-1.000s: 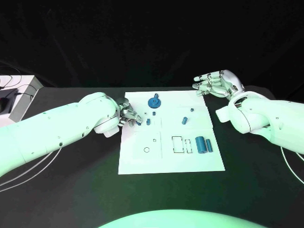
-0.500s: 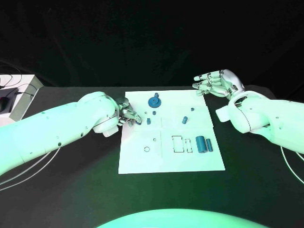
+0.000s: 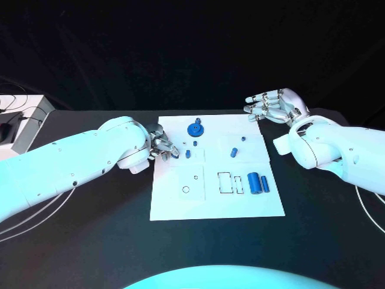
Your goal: Assemble the parts on the task board
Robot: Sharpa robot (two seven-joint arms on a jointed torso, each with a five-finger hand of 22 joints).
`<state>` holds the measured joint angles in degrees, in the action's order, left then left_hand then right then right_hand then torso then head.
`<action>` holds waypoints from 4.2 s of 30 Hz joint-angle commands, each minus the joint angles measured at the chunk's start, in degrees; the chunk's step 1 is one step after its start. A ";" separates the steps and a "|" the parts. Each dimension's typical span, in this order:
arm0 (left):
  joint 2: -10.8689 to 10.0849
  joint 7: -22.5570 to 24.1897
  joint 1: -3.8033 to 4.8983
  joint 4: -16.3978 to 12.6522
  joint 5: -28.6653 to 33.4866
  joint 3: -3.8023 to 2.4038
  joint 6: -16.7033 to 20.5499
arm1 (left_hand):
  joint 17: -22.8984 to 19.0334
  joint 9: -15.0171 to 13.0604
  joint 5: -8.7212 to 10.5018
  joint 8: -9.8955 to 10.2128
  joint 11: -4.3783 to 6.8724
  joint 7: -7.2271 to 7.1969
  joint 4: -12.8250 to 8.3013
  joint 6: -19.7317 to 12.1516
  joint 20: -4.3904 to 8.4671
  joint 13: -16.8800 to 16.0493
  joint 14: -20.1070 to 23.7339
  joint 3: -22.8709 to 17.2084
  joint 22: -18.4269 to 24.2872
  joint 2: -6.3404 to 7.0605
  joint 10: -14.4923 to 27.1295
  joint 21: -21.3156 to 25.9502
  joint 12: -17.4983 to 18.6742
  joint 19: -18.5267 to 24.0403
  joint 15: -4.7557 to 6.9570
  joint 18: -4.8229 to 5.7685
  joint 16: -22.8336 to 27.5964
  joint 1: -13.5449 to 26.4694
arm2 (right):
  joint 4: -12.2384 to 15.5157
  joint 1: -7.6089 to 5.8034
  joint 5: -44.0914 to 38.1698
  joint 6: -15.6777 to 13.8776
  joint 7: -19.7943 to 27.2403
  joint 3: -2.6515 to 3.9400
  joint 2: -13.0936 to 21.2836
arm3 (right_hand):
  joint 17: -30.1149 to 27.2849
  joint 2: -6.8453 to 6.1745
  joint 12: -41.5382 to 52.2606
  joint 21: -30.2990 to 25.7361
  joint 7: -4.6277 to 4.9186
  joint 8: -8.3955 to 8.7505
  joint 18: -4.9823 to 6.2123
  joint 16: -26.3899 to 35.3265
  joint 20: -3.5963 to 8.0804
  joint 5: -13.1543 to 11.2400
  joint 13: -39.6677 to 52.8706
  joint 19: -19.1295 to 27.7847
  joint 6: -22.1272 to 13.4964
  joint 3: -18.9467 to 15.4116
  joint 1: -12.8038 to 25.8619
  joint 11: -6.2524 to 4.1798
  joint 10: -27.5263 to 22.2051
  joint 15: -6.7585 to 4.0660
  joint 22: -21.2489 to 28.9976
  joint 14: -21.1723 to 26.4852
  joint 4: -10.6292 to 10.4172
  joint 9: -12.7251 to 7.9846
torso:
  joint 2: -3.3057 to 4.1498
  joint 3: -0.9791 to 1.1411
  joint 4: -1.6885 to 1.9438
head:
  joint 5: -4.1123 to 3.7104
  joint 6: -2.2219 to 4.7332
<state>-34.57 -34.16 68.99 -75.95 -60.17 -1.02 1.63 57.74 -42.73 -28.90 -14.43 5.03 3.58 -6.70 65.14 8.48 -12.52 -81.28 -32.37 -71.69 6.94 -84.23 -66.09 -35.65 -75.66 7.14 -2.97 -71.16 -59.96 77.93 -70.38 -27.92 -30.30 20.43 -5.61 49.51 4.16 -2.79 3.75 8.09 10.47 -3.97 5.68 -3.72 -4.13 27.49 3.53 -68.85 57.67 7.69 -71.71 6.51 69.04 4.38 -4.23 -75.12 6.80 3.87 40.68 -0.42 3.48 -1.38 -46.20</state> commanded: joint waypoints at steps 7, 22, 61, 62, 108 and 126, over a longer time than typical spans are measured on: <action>0.67 -0.77 -0.21 0.94 -0.62 0.22 -1.66 | 0.17 -15.69 0.20 -0.44 0.75 -7.03 -2.04 9.78 0.01 0.05 -0.15 -0.17 -0.17 -2.08 -2.53 -0.45 -1.04 -0.31 0.17 1.23 -0.58 0.92 | 0.01 0.03 -0.02 0.71 0.70 0.04 -0.05 | -0.02 0.10 -0.14 0.09 0.09 0.18 0.37 0.10 0.01 0.34 -0.08 0.47 -0.23 0.09 0.69 -0.04 -0.23 -0.20 0.04 0.32 0.24 0.00 | 0.00 0.03 -0.05 | 0.07 -0.06; 1.63 -0.98 0.04 1.65 0.26 0.21 -3.96 | 0.44 -16.26 0.98 -0.27 0.68 -7.22 -1.72 10.54 -0.08 -0.23 -0.17 5.85 -0.42 -4.78 -2.54 -0.86 -1.93 -0.44 0.09 1.37 -0.98 -0.28 | -0.04 0.03 -0.03 0.73 0.69 0.04 -0.03 | -0.03 0.11 -0.15 0.10 0.09 0.18 0.38 0.11 0.02 0.40 -0.08 0.46 -0.22 0.16 0.67 -0.04 -0.23 -0.20 0.04 0.32 0.32 0.00 | -0.01 0.03 0.02 | -0.10 -0.11; 1.01 -0.74 0.11 0.93 -3.91 0.15 -4.98 | 1.71 -17.14 -1.20 -0.88 0.87 -7.42 -2.80 11.13 -0.11 -0.11 -0.49 0.12 -1.64 -3.52 -2.57 -2.53 -3.27 -1.28 0.07 1.41 -2.58 0.92 | -0.24 0.10 -0.03 0.89 0.70 0.04 -0.08 | -0.03 0.11 -0.15 0.10 0.09 0.18 0.38 0.11 0.02 0.40 -0.08 0.46 -0.22 0.16 0.67 -0.04 -0.23 -0.20 0.04 0.32 0.32 0.00 | -0.01 -0.01 0.00 | 0.18 -0.35; 1.06 -0.72 0.11 0.94 -3.86 0.15 -5.02 | 1.72 -17.15 -1.24 -0.91 0.88 -7.43 -2.77 11.13 -0.11 -0.12 -0.48 -0.01 -1.65 -3.51 -2.56 -2.53 -3.32 -1.27 0.07 1.41 -2.63 0.99 | -0.24 0.10 -0.03 0.89 0.70 0.04 -0.09 | -0.03 0.11 -0.15 0.10 0.09 0.18 0.38 0.11 0.02 0.40 -0.08 0.46 -0.22 0.16 0.67 -0.04 -0.23 -0.20 0.04 0.32 0.32 0.00 | -0.01 -0.01 0.00 | 0.20 -0.35; 1.75 -0.36 0.11 2.01 0.58 0.17 -4.64 | 1.11 -19.59 0.58 -1.33 0.79 -8.04 4.09 11.41 -0.08 2.54 -0.30 18.51 -1.36 -5.53 -2.55 -1.79 -4.38 -1.09 0.12 1.51 -2.33 -0.24 | -0.23 0.17 -0.03 1.15 0.66 0.04 -0.13 | -0.02 0.12 -0.15 0.12 0.09 0.18 0.37 0.10 0.02 0.50 -0.08 0.48 -0.20 0.33 0.84 -0.05 -0.21 -0.21 0.04 0.30 0.43 0.00 | 0.04 -0.03 -0.02 | 0.06 -0.12; 1.01 -0.17 0.09 1.10 0.56 -0.27 -4.10 | 1.14 -19.50 0.86 -1.14 0.84 -8.09 9.02 11.65 0.04 2.65 -0.28 37.85 -1.28 -7.20 -2.53 -1.42 -4.24 -1.04 0.23 1.53 -2.19 -4.03 | -0.18 0.20 -0.03 1.16 0.66 0.04 -0.10 | -0.02 0.12 -0.15 0.14 0.09 0.19 0.38 0.10 0.04 0.63 -0.08 0.47 -0.19 0.49 0.76 -0.06 -0.18 -0.23 0.03 0.29 0.56 0.00 | 0.06 -0.04 0.00 | -0.18 -0.24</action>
<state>-33.60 -34.57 69.09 -74.66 -59.87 -1.24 -1.94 58.90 -62.21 -28.34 -15.76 5.64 -4.74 2.39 76.68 8.48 -9.89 -81.46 5.17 -73.04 -0.39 -84.05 -67.82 -39.90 -76.47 6.95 -2.12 -73.44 -63.58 77.69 -70.23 -27.91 -29.87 20.44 -5.62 49.41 4.17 -2.49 3.75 8.09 10.47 -3.97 5.68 -3.72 -4.12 27.84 3.53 -68.85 57.67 8.09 -71.40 6.51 69.04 4.38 -4.23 -75.12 7.20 3.87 40.74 -0.48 3.49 -1.55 -46.40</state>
